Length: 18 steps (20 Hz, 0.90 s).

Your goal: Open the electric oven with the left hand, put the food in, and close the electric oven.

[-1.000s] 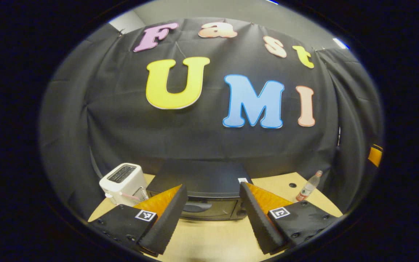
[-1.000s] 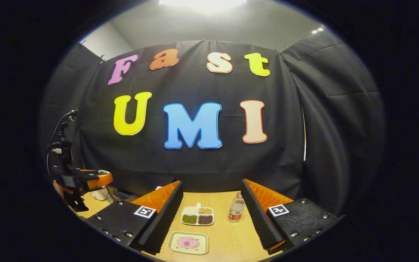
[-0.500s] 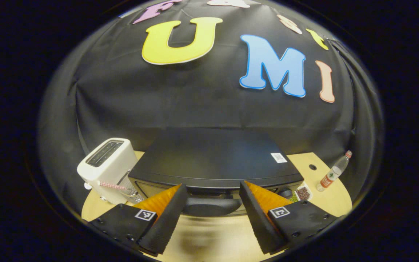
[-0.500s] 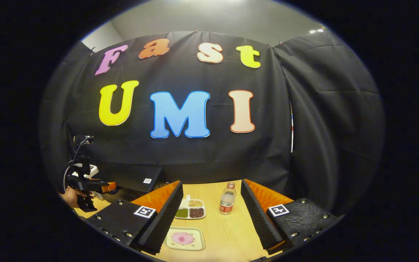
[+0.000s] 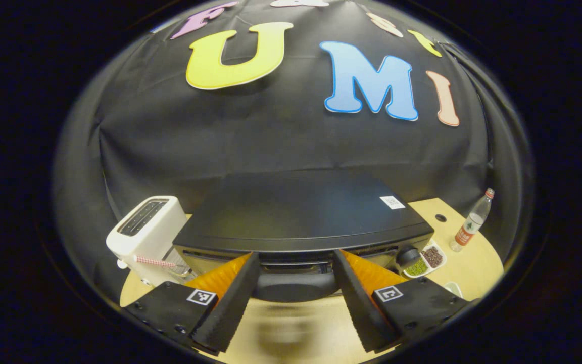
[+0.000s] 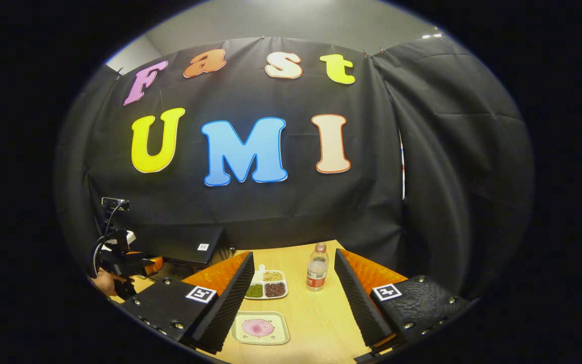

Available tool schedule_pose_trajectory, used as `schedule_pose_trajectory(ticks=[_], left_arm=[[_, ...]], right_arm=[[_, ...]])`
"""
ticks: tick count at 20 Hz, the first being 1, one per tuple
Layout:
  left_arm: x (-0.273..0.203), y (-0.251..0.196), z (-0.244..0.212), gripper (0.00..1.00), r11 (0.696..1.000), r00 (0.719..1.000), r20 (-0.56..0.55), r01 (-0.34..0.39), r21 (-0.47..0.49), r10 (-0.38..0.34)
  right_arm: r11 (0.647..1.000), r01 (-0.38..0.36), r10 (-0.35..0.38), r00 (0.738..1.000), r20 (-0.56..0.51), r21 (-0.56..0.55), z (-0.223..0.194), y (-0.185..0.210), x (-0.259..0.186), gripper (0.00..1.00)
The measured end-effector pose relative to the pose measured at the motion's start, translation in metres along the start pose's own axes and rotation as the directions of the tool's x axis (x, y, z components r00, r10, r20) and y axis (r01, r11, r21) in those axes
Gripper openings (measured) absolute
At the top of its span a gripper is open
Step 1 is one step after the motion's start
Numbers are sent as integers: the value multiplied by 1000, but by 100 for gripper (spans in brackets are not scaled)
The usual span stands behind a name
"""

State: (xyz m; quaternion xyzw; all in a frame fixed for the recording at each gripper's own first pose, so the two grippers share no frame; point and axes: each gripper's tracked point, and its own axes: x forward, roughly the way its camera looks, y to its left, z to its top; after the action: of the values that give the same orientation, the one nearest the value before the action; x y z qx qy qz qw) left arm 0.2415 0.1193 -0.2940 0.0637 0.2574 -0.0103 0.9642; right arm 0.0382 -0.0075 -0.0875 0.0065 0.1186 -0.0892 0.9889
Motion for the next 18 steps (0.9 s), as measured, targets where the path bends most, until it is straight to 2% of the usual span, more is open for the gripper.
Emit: schedule_pose_trajectory(ticks=[4, 5, 9, 11, 12, 18], left_arm=[[-21, -6, -25, 100, 1000, 1000, -16, 12, 14, -11], [-26, -7, -32, 97, 1000, 1000, -25, 9, 12, -9], [-44, -8, -58, 100, 1000, 999, -32, 5, -19, -6], [-51, -8, -70, 100, 1000, 999, -48, 4, 4, -4], [-53, -9, -77, 97, 1000, 999, -53, 4, 8, -4], [-63, -6, -124, 97, 1000, 993, -121, -1, -2, 1]], right_arm=[[999, -33, 33, 999, 6, -4, 1, 9, 1, 97], [999, -41, 41, 999, 4, -7, 1, 10, 1, 97], [998, -63, 63, 998, -2, -22, -1, 15, 1, 96], [997, -71, 71, 997, -5, -27, -2, 17, 0, 96], [997, -75, 75, 997, -8, -29, -3, 19, 0, 96], [994, -100, 98, 993, -59, -32, -19, 28, 2, 97]])
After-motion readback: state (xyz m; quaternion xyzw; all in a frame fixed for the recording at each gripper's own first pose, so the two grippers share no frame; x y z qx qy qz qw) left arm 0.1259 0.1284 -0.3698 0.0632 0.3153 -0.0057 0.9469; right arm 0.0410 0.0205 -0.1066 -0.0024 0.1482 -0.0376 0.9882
